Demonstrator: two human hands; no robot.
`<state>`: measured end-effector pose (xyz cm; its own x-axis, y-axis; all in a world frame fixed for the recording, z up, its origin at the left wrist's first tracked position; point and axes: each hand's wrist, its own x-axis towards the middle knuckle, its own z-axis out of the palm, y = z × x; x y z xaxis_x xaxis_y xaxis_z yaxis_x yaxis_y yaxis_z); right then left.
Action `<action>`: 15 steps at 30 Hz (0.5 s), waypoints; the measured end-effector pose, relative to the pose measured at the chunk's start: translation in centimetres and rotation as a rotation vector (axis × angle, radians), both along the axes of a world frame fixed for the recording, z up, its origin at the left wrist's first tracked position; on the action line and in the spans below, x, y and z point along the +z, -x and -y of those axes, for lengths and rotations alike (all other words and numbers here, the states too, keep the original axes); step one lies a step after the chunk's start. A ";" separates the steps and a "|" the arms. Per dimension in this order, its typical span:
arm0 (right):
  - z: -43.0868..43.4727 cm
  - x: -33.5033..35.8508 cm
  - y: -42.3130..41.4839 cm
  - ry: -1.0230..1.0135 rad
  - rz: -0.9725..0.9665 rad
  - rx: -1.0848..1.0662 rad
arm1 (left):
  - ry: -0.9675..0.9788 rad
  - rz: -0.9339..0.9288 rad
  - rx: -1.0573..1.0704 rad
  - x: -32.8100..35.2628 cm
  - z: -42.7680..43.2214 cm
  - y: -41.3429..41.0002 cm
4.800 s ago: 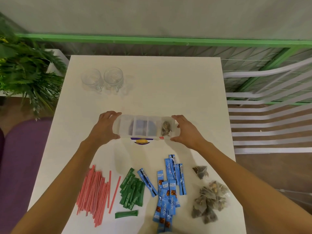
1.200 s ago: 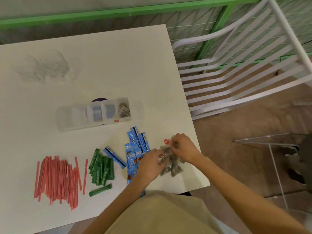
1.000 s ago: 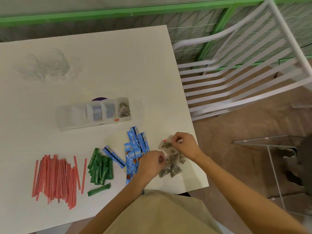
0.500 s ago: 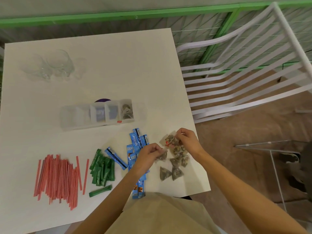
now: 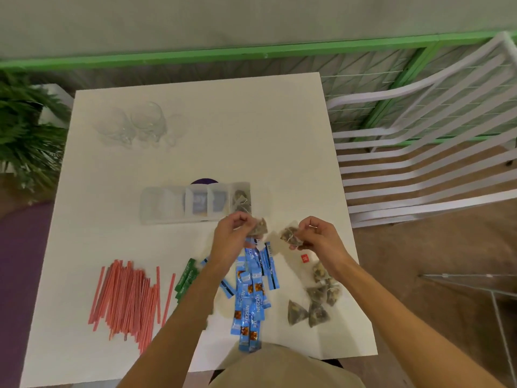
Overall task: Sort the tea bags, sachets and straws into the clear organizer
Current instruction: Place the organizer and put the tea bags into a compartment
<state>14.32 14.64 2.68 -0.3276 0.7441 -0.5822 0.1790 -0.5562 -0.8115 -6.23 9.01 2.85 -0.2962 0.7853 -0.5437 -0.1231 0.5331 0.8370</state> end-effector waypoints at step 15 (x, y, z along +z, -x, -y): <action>-5.8 0.9 8.7 -0.126 0.097 0.110 | 0.025 -0.432 -0.059 -1.9 -7.5 6.2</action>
